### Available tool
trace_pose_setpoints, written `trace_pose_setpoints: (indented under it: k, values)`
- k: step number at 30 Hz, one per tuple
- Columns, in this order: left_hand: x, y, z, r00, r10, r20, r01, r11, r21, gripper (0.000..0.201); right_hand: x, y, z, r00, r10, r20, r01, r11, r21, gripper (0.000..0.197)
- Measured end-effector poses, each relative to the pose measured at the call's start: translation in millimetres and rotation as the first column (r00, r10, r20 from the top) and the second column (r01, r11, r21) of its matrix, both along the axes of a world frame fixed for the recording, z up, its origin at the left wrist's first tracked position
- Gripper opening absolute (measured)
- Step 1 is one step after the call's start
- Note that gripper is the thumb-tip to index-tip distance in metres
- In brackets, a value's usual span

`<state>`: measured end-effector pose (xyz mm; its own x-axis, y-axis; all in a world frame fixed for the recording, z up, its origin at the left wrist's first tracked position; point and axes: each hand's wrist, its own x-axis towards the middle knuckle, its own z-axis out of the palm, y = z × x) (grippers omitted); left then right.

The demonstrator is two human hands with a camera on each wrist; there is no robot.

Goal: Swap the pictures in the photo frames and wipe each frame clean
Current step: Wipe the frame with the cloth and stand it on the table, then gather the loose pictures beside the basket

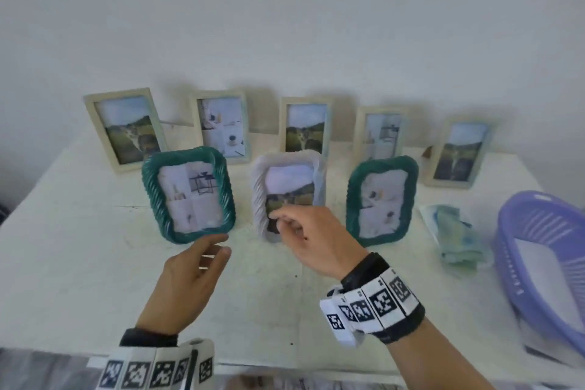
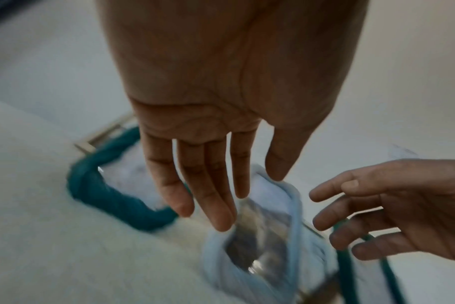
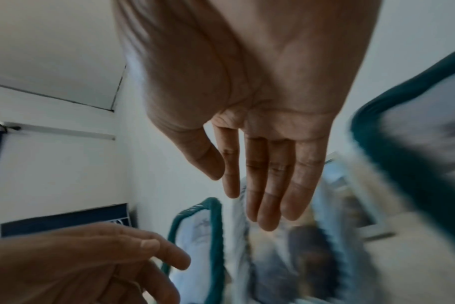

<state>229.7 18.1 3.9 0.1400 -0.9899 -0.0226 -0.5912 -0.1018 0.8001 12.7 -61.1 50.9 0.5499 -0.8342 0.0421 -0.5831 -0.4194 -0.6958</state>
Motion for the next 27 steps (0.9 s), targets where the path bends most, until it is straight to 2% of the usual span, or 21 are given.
trace_pose_setpoints:
  k: [4,7,10,12,14,16,18,21,27]
  values:
    - [-100.5,3.2,-16.5,0.988,-0.151,-0.028,0.152,0.988,0.007,0.017,-93.8,37.4,-21.4,0.978,-0.182,-0.106,0.169,0.978,-0.121,0.032]
    - [-170.8,-0.8,-22.5,0.963,-0.267,-0.044,0.267,0.964,-0.003,0.018,-158.3,58.9,-24.6,0.916,-0.360,-0.178,0.313,0.918,-0.245,0.034]
    - [-232.4,-5.2,-28.5,0.929,-0.365,-0.056,0.366,0.931,-0.005,0.021,-214.7,75.6,-26.0,0.825,-0.527,-0.203,0.437,0.824,-0.361,0.026]
    - [-268.5,-8.5,-30.8,0.908,-0.417,-0.041,0.417,0.909,-0.002,0.023,-246.5,85.3,-29.5,0.731,-0.628,-0.267,0.505,0.761,-0.407,0.021]
    - [-299.9,-12.2,-32.4,0.884,-0.467,-0.018,0.467,0.884,-0.012,0.023,-274.0,92.8,-36.0,0.642,-0.684,-0.346,0.550,0.726,-0.413,0.028]
    - [-325.6,-16.4,-34.3,0.855,-0.518,0.020,0.518,0.855,-0.033,0.023,-295.6,98.0,-41.6,0.590,-0.701,-0.400,0.572,0.713,-0.405,0.035]
    - [-345.8,-21.9,-38.0,0.828,-0.557,0.072,0.561,0.826,-0.056,0.023,-311.1,101.3,-41.8,0.583,-0.677,-0.449,0.590,0.733,-0.339,0.039]
    - [-371.0,-31.1,-45.2,0.788,-0.595,0.158,0.610,0.789,-0.075,0.025,-329.1,105.9,-37.8,0.614,-0.654,-0.442,0.602,0.750,-0.274,0.040]
    - [-418.4,-53.3,-55.2,0.678,-0.647,0.349,0.701,0.712,-0.043,0.036,-376.8,114.2,-20.9,0.684,-0.693,-0.226,0.642,0.720,-0.265,0.041]
